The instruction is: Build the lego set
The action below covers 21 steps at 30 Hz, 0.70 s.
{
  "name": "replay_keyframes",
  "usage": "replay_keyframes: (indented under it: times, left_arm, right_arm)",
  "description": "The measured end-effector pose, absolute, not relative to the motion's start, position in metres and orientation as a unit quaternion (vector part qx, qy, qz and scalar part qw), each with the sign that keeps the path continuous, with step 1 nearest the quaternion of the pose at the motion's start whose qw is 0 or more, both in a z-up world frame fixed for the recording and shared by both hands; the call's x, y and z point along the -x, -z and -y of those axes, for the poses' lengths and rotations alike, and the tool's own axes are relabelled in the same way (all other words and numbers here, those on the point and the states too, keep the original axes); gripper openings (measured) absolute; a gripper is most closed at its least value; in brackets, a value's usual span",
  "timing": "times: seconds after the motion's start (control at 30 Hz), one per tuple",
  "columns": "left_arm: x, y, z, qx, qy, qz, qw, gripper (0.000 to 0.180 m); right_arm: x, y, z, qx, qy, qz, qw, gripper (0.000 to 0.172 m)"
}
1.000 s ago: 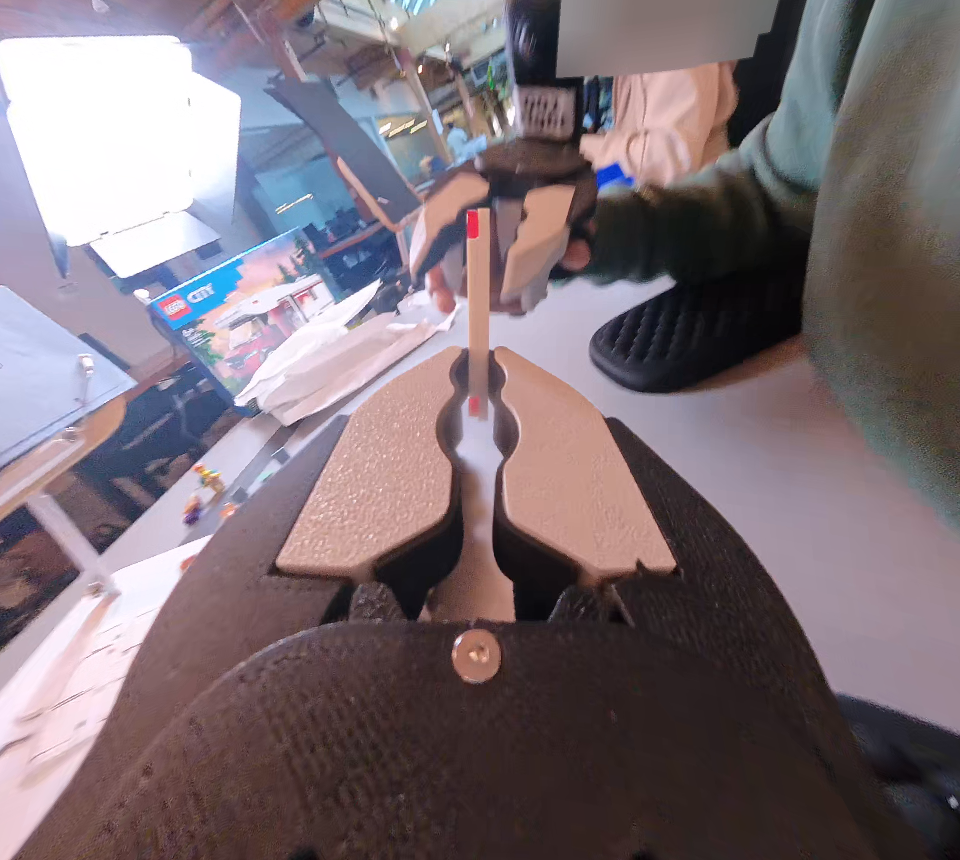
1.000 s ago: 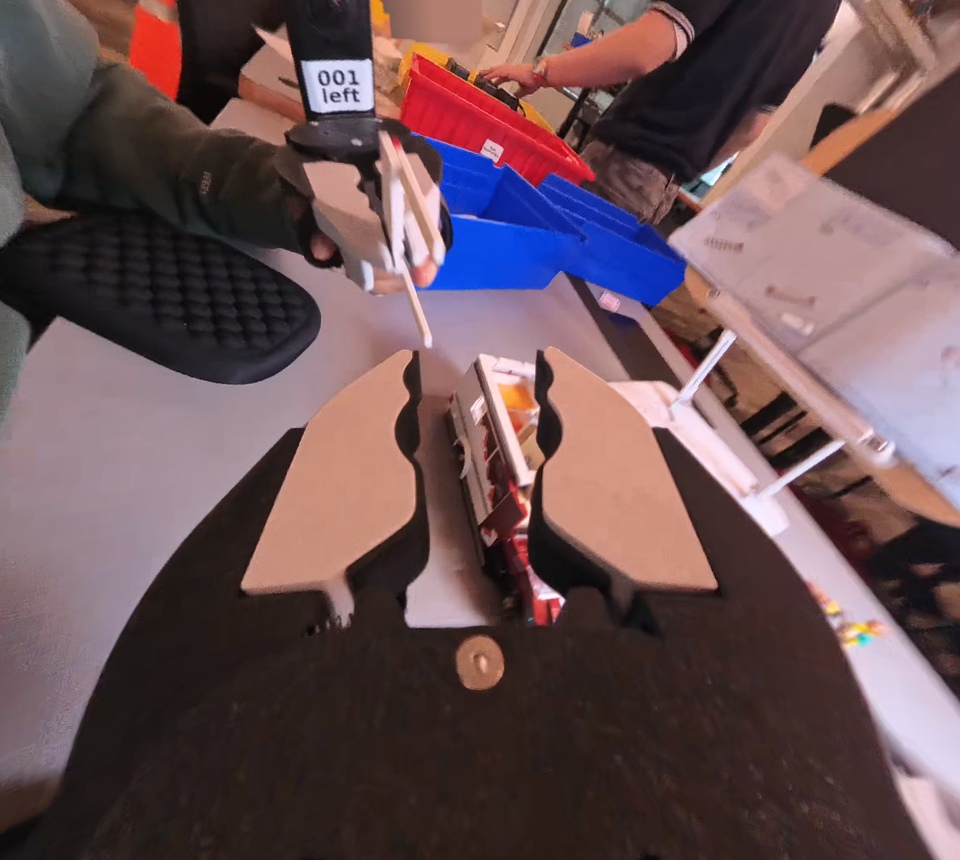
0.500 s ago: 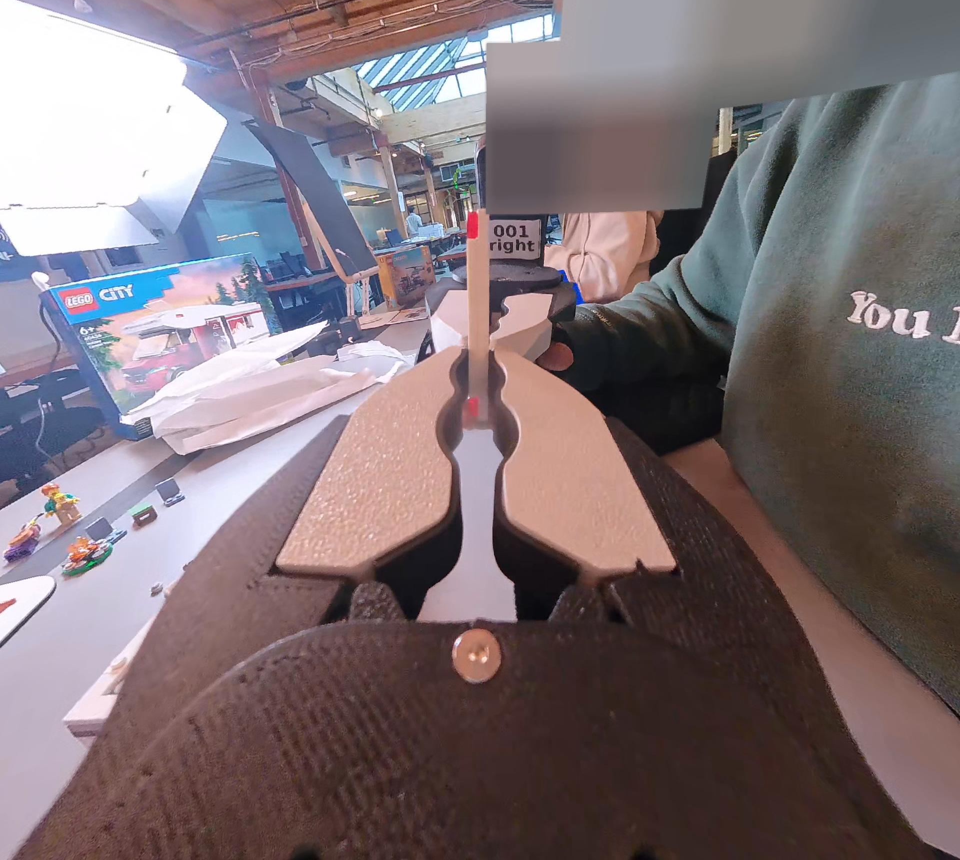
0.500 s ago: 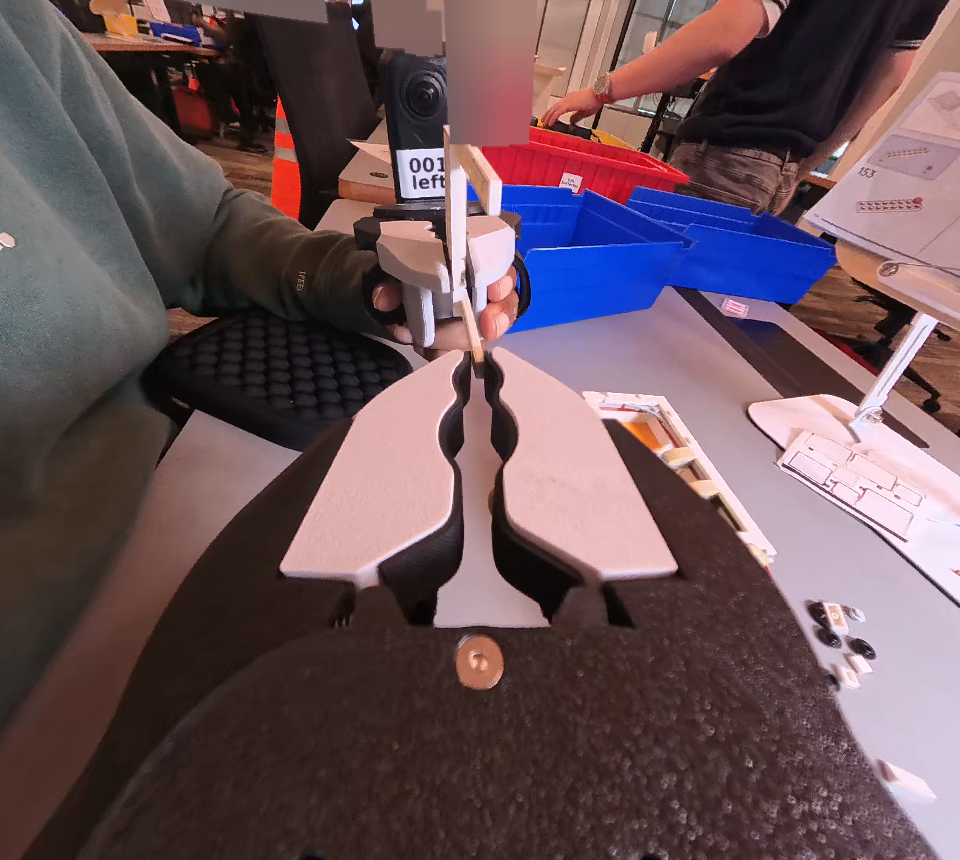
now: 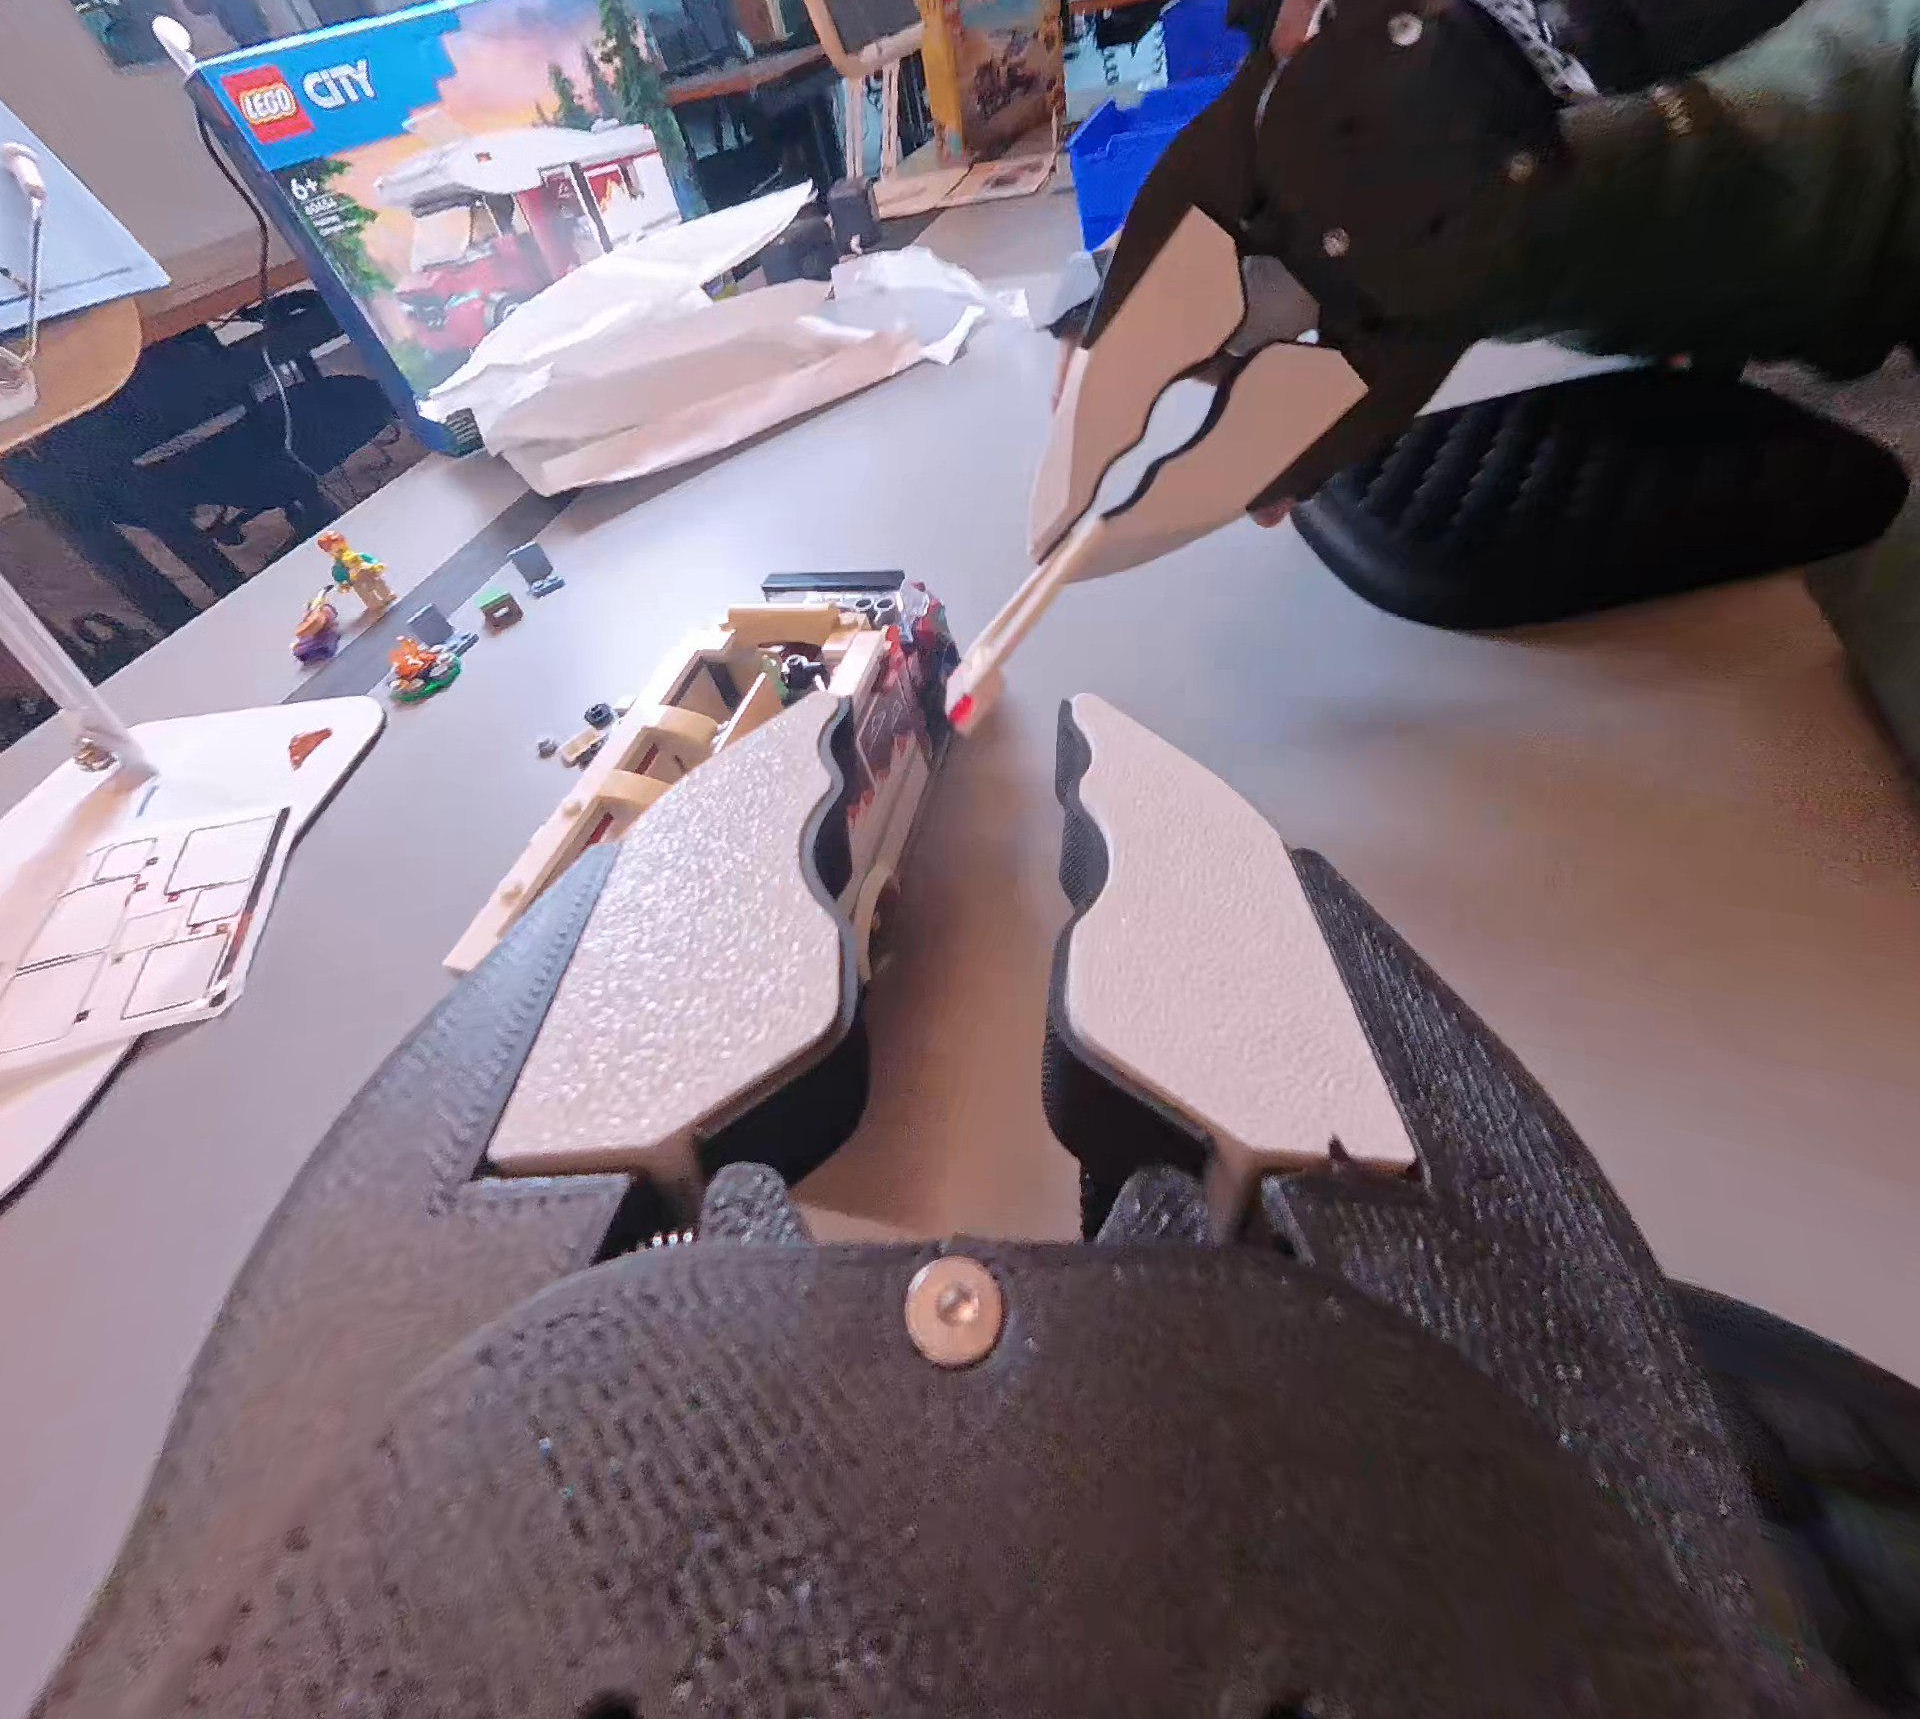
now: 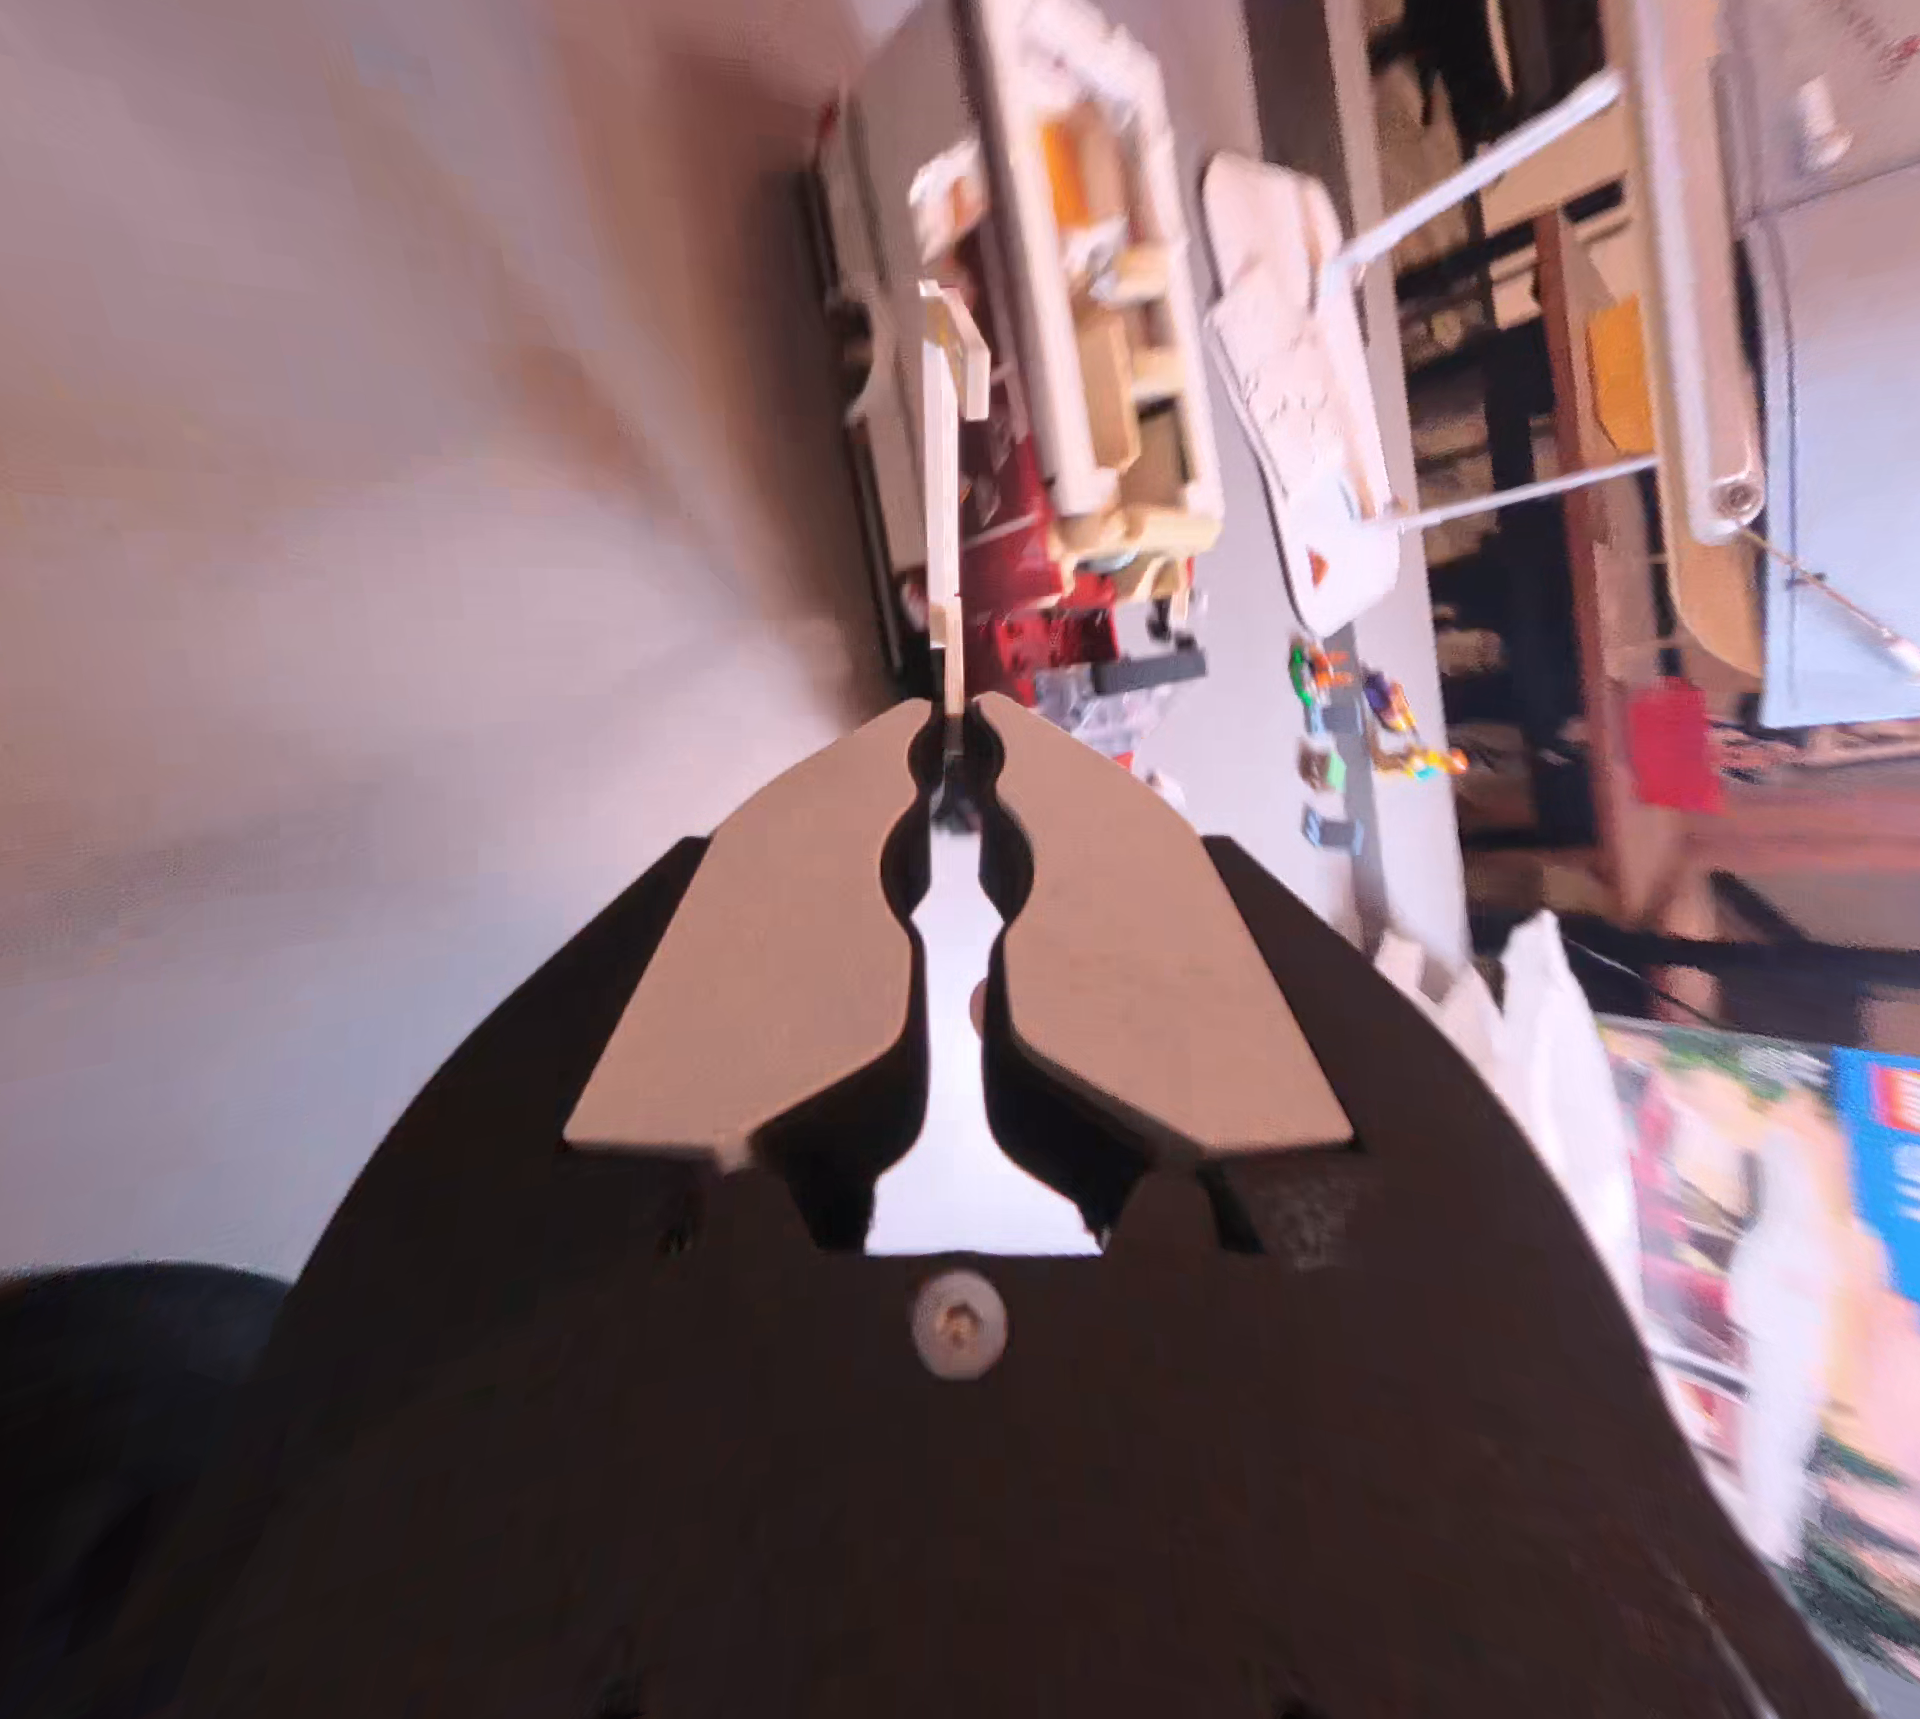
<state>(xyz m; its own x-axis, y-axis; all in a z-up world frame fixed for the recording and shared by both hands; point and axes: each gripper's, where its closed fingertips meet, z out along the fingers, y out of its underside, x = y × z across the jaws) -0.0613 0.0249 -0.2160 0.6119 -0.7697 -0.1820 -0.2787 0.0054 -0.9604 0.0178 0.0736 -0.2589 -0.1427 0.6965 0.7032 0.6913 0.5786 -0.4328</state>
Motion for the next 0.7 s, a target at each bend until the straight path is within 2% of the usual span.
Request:
replay_keyframes:
  times: [0.1,0.27,0.37,0.5,0.6,0.7]
  left_arm:
    - [0.058,0.228,-0.026,0.684,0.186,-0.403,0.578,0.035]
    - [0.052,0.245,-0.024,0.692,0.160,-0.431,0.557,0.032]
    - [0.052,0.248,-0.025,0.695,0.155,-0.435,0.551,0.032]
    - [0.052,0.252,-0.024,0.699,0.146,-0.442,0.542,0.032]
    - [0.049,0.260,-0.022,0.706,0.145,-0.453,0.525,0.032]
    - [0.045,0.273,-0.020,0.717,0.137,-0.465,0.500,0.031]
  right_arm:
    - [-0.026,0.279,-0.073,0.428,0.099,0.781,0.444,0.003]
    - [-0.034,0.293,-0.051,0.414,0.103,0.809,0.405,0.006]
    - [-0.040,0.294,-0.032,0.425,0.048,0.823,0.374,0.021]
    - [-0.041,0.279,-0.014,0.466,-0.113,0.807,0.344,0.032]
    - [-0.043,0.287,-0.028,0.483,-0.185,0.802,0.300,0.056]
    - [-0.036,0.299,-0.038,0.503,-0.237,0.790,0.260,0.063]
